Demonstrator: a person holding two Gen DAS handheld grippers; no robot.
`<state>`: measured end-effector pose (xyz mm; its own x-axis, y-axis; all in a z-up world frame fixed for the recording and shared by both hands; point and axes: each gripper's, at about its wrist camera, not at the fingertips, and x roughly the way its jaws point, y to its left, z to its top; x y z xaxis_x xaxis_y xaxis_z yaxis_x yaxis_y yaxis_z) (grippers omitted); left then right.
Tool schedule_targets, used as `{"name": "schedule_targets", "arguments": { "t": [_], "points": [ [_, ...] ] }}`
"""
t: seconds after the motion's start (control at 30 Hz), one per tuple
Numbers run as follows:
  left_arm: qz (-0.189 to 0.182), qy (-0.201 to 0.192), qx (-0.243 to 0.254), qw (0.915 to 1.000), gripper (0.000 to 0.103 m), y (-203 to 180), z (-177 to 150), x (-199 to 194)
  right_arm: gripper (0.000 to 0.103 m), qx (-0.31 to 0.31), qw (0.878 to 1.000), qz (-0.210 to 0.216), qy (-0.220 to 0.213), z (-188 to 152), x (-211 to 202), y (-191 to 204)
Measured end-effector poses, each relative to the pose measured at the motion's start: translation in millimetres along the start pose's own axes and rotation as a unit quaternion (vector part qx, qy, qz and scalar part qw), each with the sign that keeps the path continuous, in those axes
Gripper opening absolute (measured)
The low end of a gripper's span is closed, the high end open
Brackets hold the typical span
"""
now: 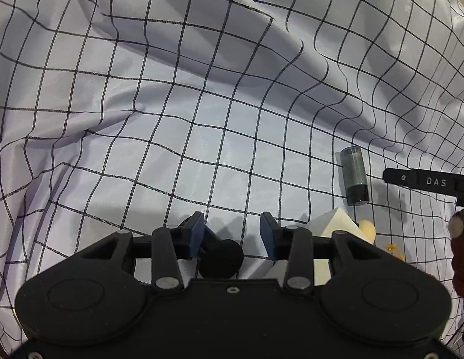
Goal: Organize soft objects
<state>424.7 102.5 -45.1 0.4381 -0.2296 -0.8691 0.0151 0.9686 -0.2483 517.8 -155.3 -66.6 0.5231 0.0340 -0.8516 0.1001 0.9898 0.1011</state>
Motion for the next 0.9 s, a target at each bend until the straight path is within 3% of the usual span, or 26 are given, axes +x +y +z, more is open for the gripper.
{"name": "schedule_targets", "arguments": {
  "t": [0.1,0.2,0.27,0.3,0.43,0.53,0.67,0.8,0.87,0.9],
  "points": [
    [-0.001,-0.001,0.001,1.0000,0.041,0,-2,-2,0.055,-0.007,0.999,0.031,0.010,-1,0,19],
    [-0.002,0.000,0.001,1.0000,0.042,0,-3,-2,0.055,-0.048,0.998,0.018,0.021,-7,5,41],
    [-0.002,-0.001,0.001,1.0000,0.042,1,-3,-2,0.044,-0.083,0.996,-0.008,0.026,-12,12,53],
    [-0.003,-0.001,0.000,1.0000,0.042,1,-3,-2,0.025,-0.096,0.995,-0.017,0.031,-12,17,57],
    [-0.008,-0.001,-0.001,1.0000,0.042,0,-3,-2,0.025,-0.137,0.990,-0.023,0.037,-15,17,59],
    [-0.010,-0.001,0.002,0.9999,0.042,0,-4,-2,0.025,-0.218,0.975,-0.030,0.028,-22,7,57],
    [-0.010,-0.001,0.002,0.9999,0.042,-1,-3,-2,0.025,-0.314,0.948,-0.027,0.040,-29,0,41],
    [-0.008,0.000,0.004,1.0000,0.042,-3,-3,-2,0.025,-0.388,0.920,-0.045,0.020,-38,-2,22],
    [-0.007,0.001,0.005,1.0000,0.042,-3,-3,-3,0.025,-0.395,0.917,-0.058,0.010,-43,-3,13],
    [-0.007,0.002,0.005,1.0000,0.042,-3,-3,-2,0.027,-0.384,0.921,-0.062,0.007,-43,-4,8]
  ]
}}
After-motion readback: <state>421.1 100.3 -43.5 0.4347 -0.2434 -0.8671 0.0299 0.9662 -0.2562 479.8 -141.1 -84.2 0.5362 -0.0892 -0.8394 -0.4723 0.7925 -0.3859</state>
